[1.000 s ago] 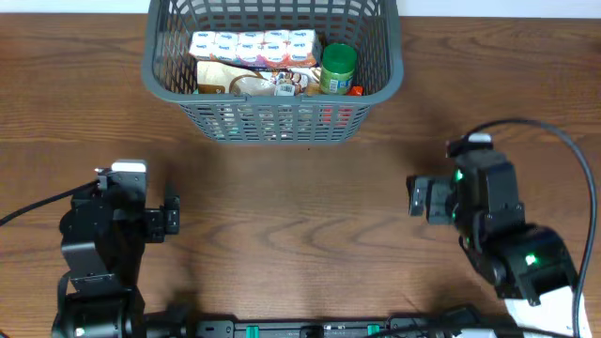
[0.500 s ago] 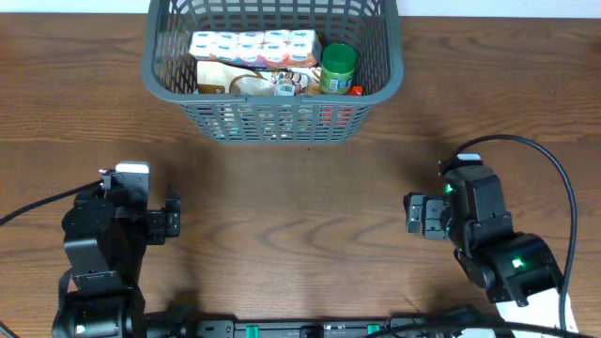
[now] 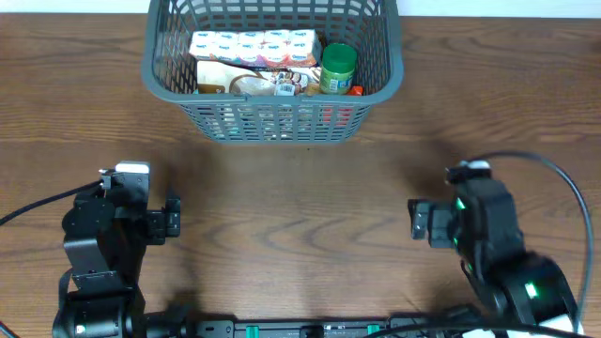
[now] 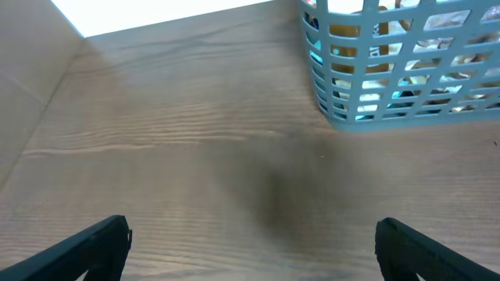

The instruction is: Pack container

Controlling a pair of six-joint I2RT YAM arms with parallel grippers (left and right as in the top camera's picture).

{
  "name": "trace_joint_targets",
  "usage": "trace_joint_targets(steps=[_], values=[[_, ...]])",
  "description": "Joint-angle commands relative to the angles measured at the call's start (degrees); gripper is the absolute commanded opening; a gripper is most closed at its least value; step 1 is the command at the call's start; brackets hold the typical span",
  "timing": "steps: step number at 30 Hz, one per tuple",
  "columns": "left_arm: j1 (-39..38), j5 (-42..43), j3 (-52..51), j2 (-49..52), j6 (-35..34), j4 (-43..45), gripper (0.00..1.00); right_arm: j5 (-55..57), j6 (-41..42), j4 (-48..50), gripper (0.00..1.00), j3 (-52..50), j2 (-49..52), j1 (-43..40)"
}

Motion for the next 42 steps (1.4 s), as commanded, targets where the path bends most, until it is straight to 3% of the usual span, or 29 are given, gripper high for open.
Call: trace_joint_targets(steps=[1,6,9,16,20,26,42], values=[[-0.22,-0.85,-0.13,0.11,0.28,-0.07,0.98,-1.42,-2.01,0.48,0.99,-4.26,-10.75,-0.5],[-0.22,-0.85,-0.13,0.11,0.28,-0.07,0.98,-4.28,-2.43,6.29,0.99,-18.18,-30.25,-3.34],[-0.22,-0.85,-0.13,0.11,0.28,-0.07,0.98,-6.64,-2.43,13.49,0.99,-25.73,-36.35,-4.7],[-0.22,-0.85,-0.13,0.11,0.28,-0.07,0.99,-6.73,-5.62,43.19,0.99,-39.65,-40.39,-4.76],[-0.22,-0.85,-0.13,0.11,0.28,-0.07,0.99,-5.81,-10.1,53.75,0.99,-44.68,-40.48,-4.76],[-0.22,-0.85,-0.13,0.11,0.28,-0.07,0.98,-1.01,-12.72,54.55,0.99,-47.98,-40.81,-5.11],[-0.22,-0.85,-0.13,0.11,0.28,-0.07,0.98,-4.17,-12.7,54.36,0.99,-48.22,-40.76,-6.32]])
